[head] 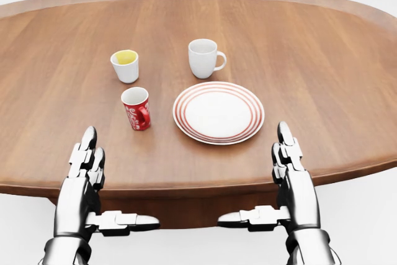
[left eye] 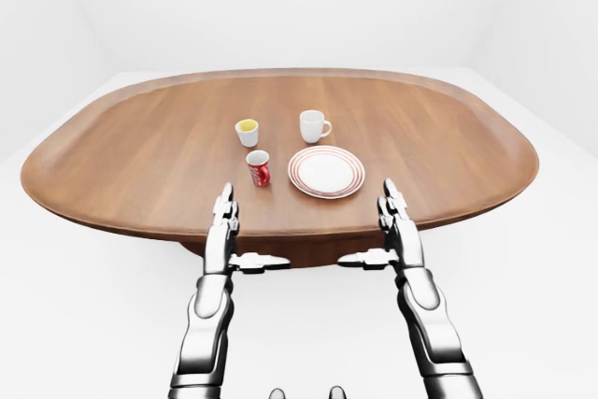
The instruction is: Pick up the red mug and put it on the plate
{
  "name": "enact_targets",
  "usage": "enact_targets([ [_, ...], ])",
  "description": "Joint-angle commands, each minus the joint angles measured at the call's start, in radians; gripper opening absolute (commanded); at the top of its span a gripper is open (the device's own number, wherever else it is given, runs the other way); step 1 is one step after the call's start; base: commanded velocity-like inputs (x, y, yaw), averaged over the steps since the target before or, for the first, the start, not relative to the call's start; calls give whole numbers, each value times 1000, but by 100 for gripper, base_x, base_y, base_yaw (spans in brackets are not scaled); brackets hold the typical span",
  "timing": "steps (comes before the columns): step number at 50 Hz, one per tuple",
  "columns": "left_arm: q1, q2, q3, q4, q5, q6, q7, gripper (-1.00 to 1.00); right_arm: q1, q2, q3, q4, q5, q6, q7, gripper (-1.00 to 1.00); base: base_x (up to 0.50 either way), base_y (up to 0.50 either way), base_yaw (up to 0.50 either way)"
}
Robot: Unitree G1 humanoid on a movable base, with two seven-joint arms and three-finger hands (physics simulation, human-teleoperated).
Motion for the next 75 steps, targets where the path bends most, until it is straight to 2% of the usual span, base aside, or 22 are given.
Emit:
enact_targets([
  [1,4,10,20,1,-5,-7,-22,100,3,-10,-12,10,-14,-21,19,100,0,0,0],
  [5,9,8,11,8,9,-17,-18,100,-8,-11,4,47,-53,-33,16,100,0,19,0],
  [27,10,6,8,9,13,-17,-19,100,-18,-7,0,63,-57,-40,18,100,0,38,0],
  [41,0,7,11,29,11,-22,-17,100,-25,-9,-7,80,-36,-51,23,100,0,0,0],
  [48,-15,8,11,29,11,-3,-13,100,-55,-16,-24,103,-10,-56,24,100,0,0,0],
  [51,-41,17,23,36,11,19,-11,100,-78,-21,-25,113,-14,-35,25,100,0,0,0],
  [55,-62,27,36,-31,5,92,-14,100,-109,-34,-36,105,-31,-4,15,100,0,0,0],
  [59,-76,31,39,-82,11,92,-16,100,-131,-44,-55,78,-4,40,30,100,0,0,0],
  [61,-102,37,47,-110,7,92,-19,100,-142,-52,-65,37,2,89,28,100,0,0,0],
  [67,-157,53,66,-131,0,92,-18,100,-159,-65,-76,-29,16,95,52,100,0,0,0],
  [75,-171,62,74,-194,6,92,-16,100,-166,-75,-85,-65,13,95,73,100,0,0,0],
])
